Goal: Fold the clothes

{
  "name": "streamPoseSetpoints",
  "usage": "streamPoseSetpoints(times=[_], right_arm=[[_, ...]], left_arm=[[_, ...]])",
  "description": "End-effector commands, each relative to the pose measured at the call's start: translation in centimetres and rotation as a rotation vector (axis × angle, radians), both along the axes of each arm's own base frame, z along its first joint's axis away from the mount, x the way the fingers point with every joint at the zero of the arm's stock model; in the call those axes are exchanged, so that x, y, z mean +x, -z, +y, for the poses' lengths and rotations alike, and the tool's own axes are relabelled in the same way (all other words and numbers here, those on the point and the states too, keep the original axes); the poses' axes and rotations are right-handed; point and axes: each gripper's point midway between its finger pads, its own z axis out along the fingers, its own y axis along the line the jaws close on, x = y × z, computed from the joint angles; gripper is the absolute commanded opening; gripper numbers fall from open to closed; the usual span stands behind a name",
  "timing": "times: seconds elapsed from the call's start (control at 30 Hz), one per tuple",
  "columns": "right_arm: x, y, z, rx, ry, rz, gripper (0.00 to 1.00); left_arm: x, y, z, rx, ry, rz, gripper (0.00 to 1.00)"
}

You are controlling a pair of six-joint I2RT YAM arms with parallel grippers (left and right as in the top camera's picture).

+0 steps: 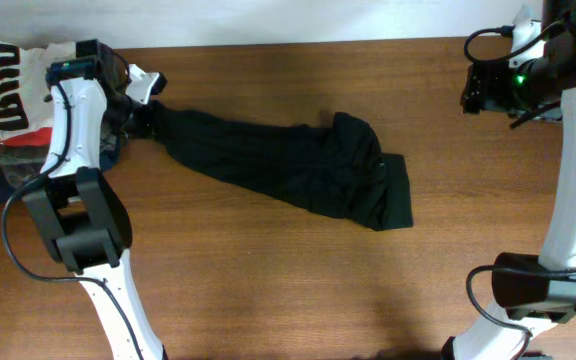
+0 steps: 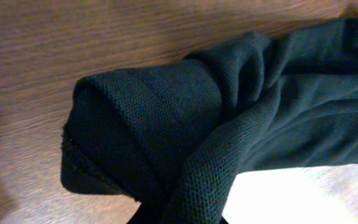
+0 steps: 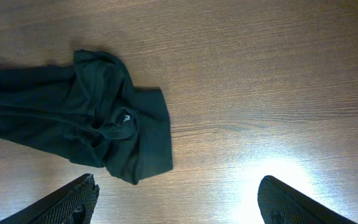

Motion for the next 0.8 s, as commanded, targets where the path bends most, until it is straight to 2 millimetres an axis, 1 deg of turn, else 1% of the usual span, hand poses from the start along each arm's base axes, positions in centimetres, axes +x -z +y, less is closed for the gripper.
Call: streamPoseSetpoints(times=[0.0, 0.07, 0.13, 0.23, 0.33, 0.37, 0.5, 0.63, 0.77], right_arm=[[0.6, 0.9, -0.2, 0.003, -0.006, 0.024, 0.86], [0.8, 1.1, -0.2, 0.004, -0.006, 0.026, 0.85], [1.0, 1.2, -0.3, 0.004, -0.006, 0.024, 0.84], [1.1, 1.2, -0.3, 0.004, -0.006, 0.022, 0.84], [1.0, 1.2, -0.3, 0.004, -0.006, 0.023, 0.84], [1.0, 1.2, -0.3, 0.004, -0.006, 0.023, 0.84], [1.0, 1.2, -0.3, 0.004, -0.006, 0.025, 0.84], [1.0, 1.2, -0.3, 0.004, -0.006, 0.026, 0.84], [0.9, 1.3, -0.2, 0.005, -0.006, 0.031, 0.84]], left_arm=[[0.5, -4.8, -0.6, 0.015, 0.008, -0.105, 0.01], [0.5, -5.9, -1.9, -0.007, 0.032, -0.13, 0.01], [0.4, -6.6, -3.6, -0.009, 0.064, -0.144, 0.01], [0.2, -6.7, -6.4, -0.013, 0.123, -0.147, 0.01], [-0.2, -6.7, -9.8, -0.014, 0.192, -0.153, 0.01], [-0.5, -6.8, -12.1, -0.017, 0.239, -0.162, 0.01], [-1.2, -6.9, -16.4, -0.022, 0.327, -0.183, 0.01], [-2.2, -6.6, -19.8, 0.007, 0.402, -0.194, 0.01], [-3.2, -5.0, -21.5, 0.116, 0.454, -0.184, 0.01]])
